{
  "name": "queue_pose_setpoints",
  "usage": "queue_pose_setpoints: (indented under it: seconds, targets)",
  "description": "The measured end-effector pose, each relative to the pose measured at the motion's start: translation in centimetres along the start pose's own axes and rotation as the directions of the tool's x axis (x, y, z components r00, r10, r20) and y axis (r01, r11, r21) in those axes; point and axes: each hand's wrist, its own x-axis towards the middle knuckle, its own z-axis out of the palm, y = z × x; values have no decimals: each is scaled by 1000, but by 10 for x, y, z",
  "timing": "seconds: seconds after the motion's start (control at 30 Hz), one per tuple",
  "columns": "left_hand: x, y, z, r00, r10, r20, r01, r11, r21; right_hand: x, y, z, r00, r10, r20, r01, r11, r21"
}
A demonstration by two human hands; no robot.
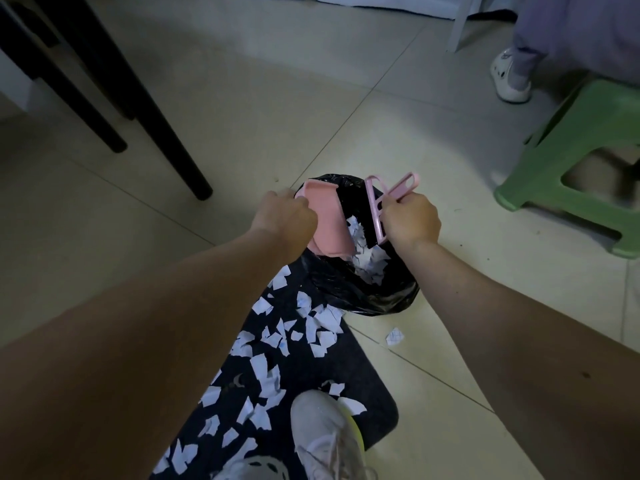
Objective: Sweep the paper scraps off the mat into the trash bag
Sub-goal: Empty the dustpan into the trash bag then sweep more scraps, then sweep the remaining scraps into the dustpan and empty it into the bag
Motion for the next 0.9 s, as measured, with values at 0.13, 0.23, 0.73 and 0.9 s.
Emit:
queue_pose_setpoints:
  seconds: [0.13, 0.23, 0.73, 0.9]
  targets:
    - [-13, -11, 6, 995, -97, 14, 97, 977, -192, -6, -13, -8, 1000, -17, -2, 17, 999, 51]
    - [-27, -26, 10, 993, -119, 29, 122, 959, -258, -13, -30, -12, 997, -68, -22, 69, 996, 58]
    - [-184, -156, 55, 973, -224, -54, 201, 940, -276, -121, -195, 30, 805, -410, 428, 520, 836, -177]
    - [-244, -190, 97, 956, -290, -39, 267, 918, -293, -174, -246, 67, 698, -462, 548, 632, 756, -168]
